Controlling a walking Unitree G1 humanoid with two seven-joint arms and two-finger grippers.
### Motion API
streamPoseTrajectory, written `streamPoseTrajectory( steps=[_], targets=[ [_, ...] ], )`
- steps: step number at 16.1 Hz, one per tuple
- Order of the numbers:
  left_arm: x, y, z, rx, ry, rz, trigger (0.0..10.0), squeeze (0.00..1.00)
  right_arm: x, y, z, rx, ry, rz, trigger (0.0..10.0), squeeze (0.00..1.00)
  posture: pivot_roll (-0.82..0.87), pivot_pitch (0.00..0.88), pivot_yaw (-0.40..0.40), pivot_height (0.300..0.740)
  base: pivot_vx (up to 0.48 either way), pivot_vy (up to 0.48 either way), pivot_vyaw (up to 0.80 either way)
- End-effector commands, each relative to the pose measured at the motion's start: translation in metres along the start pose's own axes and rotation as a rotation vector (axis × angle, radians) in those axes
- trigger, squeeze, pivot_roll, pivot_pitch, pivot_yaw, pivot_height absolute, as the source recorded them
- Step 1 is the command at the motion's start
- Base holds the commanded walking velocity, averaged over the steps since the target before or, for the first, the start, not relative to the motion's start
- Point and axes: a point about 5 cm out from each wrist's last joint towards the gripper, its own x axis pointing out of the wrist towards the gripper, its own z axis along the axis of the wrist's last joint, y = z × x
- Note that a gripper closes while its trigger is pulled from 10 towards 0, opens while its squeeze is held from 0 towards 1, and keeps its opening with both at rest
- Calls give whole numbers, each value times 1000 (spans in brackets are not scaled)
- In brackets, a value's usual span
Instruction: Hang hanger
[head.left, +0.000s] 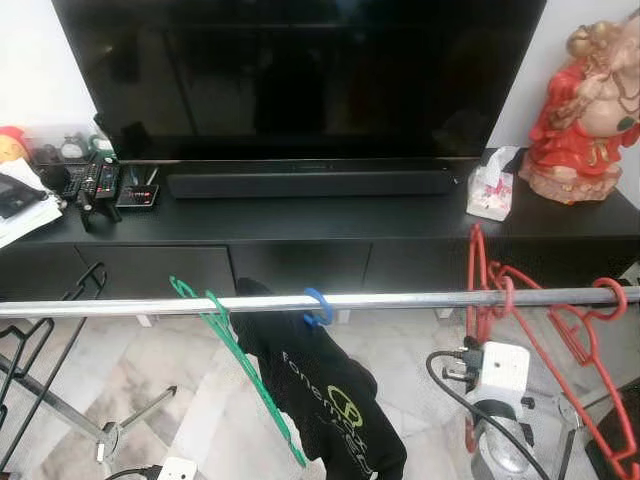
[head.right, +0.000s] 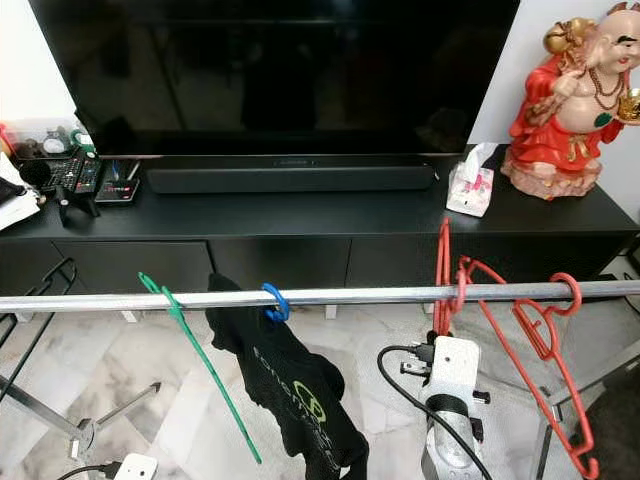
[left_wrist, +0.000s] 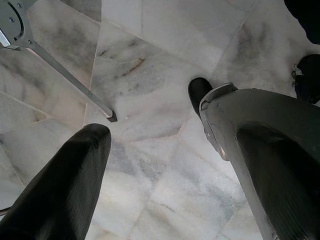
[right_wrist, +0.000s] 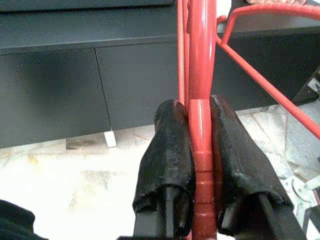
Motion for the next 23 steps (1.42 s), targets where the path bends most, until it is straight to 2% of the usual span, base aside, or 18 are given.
streamPoseTrajectory(
  steps=[1, 7, 8, 9, 10, 19, 21, 23],
  targets=[
    [-1, 1, -4, 11, 13, 0, 10000, 0, 2, -2, -2, 9, 18, -7, 10000, 0, -133, 0, -30, 740, 0, 0, 0],
    [-1, 1, -5, 9, 16, -2, 10000, 0, 10, -4, -5, -17, 57, 13, 10000, 0, -133, 0, -30, 740, 0, 0, 0],
    [-1, 0, -6, 10, 17, -4, 10000, 0, 10, -5, -6, -12, 56, 14, 10000, 102, -133, 0, -31, 740, 0, 0, 0],
    [-1, 0, -6, 11, 18, -4, 10000, 0, 9, -6, -7, -9, 56, 13, 10000, 667, -133, 0, -31, 740, 0, 0, 0],
    [-1, 0, -7, 11, 19, -5, 10000, 0, 9, -7, -8, -10, 56, 10, 10000, 1000, -133, 0, -31, 740, 0, 0, 0],
    [-2, 3, -11, 17, 28, -3, 10000, 0, -2, -11, -5, -24, 2, -16, 10000, 1000, -134, 0, -31, 740, 0, 0, 0],
    [-2, 2, -11, 19, 28, -6, 10000, 0, -6, -16, 1, -69, -50, -51, 10000, 1000, -132, 0, -32, 740, 0, 0, 0],
    [-1, -2, -10, 24, 28, -13, 10000, 0, -13, -22, 11, -59, -114, -94, 10000, 1000, -138, 0, -31, 740, 0, 0, 0]
  ],
)
